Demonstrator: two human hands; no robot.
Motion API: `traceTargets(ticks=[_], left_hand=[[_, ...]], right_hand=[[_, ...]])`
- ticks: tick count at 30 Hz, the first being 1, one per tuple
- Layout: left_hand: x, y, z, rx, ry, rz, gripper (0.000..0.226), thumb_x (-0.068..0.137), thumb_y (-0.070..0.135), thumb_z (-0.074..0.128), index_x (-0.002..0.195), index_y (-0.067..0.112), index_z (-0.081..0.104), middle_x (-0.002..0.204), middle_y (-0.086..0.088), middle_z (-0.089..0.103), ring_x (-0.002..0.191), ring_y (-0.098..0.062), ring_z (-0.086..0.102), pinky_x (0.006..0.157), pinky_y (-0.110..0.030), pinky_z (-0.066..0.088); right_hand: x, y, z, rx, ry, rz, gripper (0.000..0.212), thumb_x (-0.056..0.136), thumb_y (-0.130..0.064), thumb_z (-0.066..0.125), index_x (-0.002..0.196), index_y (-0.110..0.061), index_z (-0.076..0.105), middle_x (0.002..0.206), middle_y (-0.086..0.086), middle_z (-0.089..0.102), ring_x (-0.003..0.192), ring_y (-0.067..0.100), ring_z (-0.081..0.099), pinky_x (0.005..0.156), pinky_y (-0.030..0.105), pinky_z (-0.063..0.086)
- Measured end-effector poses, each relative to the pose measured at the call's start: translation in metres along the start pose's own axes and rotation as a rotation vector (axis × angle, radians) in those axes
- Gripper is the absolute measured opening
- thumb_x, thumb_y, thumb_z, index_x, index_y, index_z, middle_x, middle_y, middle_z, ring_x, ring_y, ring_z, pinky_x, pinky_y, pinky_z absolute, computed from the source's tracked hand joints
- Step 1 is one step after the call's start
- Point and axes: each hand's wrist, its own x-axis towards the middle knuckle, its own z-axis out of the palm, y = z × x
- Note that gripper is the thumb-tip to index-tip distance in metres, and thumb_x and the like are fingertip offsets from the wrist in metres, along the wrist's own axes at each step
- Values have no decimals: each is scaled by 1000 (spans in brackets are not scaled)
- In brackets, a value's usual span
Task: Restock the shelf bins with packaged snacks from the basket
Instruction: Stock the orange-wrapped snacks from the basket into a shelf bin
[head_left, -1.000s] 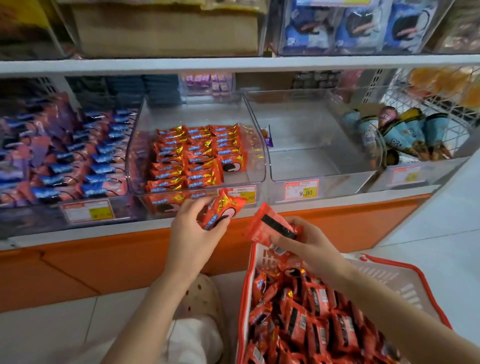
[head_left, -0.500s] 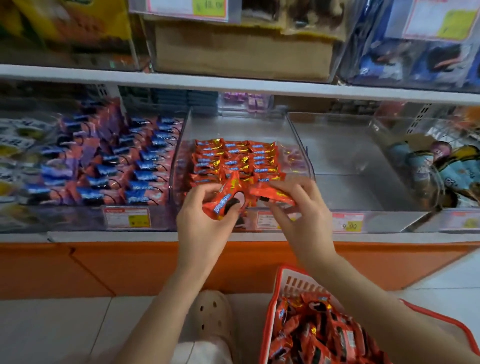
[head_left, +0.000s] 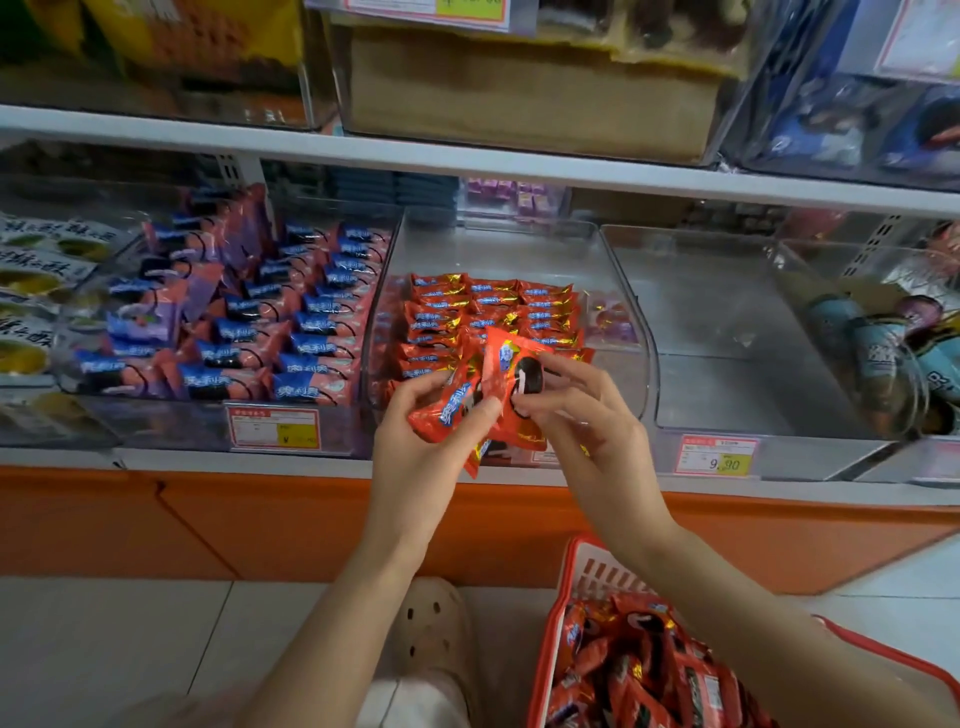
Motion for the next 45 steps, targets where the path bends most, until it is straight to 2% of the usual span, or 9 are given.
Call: traceTargets(ticks=[4, 7, 10, 13, 16, 20, 26, 36, 45], left_hand=[[1, 0, 0, 0, 38, 37, 36, 76, 12, 76, 101, 31, 59, 104, 2, 67, 89, -7, 67, 61, -14, 52], [2, 1, -4, -28, 22, 21, 37, 76, 13, 74, 106, 30, 61, 107, 0, 67, 92, -12, 67, 58, -15, 51], [2, 1, -5, -16, 19, 52, 40, 79, 14, 72, 114, 26, 59, 109, 2, 66, 94, -10, 67, 61, -15, 51], [5, 0, -10, 73, 81, 136, 36, 80, 13, 73, 107, 29, 55, 109, 6, 62, 97, -9, 64, 66, -15, 52], [7, -4, -17, 186, 86, 195, 34, 80, 11, 73, 107, 24, 57, 112, 3, 61, 98, -9, 62, 65, -11, 51], [8, -6, -25, 269, 59, 249, 34, 78, 15, 76, 109, 20, 61, 114, 3, 60, 104, -13, 61, 69, -15, 53], [6, -8, -29, 303, 45, 264, 36, 79, 12, 75, 108, 25, 59, 117, 11, 56, 111, -6, 55, 73, -12, 52], [2, -8, -29, 287, 11, 275, 36, 79, 7, 74, 106, 24, 59, 118, 11, 54, 115, -9, 54, 74, -11, 51], [-5, -4, -24, 192, 47, 206, 46, 79, 10, 74, 115, 28, 51, 113, 15, 56, 104, 3, 57, 67, -9, 50]], right_hand=[[10, -8, 2, 96, 104, 173, 36, 82, -18, 69, 113, -25, 53, 123, -5, 53, 114, -2, 52, 82, 12, 52], [20, -14, -4, 223, -34, 370, 38, 83, -19, 69, 116, -27, 53, 111, -15, 62, 97, -7, 60, 71, 8, 50], [30, -19, -12, 247, -66, 358, 30, 82, -14, 70, 109, -23, 61, 100, -7, 70, 90, 3, 67, 70, 13, 52], [51, -17, -25, 212, 81, 344, 34, 79, -13, 73, 110, -15, 60, 98, -5, 69, 82, 4, 68, 67, 15, 53], [76, 0, -40, -308, 136, 269, 34, 85, -21, 70, 116, -17, 57, 101, -10, 63, 86, 6, 64, 72, 21, 54], [97, 31, -40, -1267, -246, 162, 43, 91, -25, 61, 130, -16, 46, 126, 7, 55, 107, 28, 59, 84, 40, 52], [113, 53, -12, -1606, -496, 144, 31, 92, -23, 61, 121, -14, 55, 115, 8, 61, 106, 25, 59, 80, 33, 47], [120, 73, -18, -1588, -589, 161, 27, 89, -15, 62, 117, -14, 60, 115, 9, 60, 110, 27, 57, 88, 34, 50], [107, 71, -23, -1218, -589, 246, 40, 91, -7, 56, 130, -12, 49, 137, 13, 46, 119, 30, 52, 93, 35, 47]])
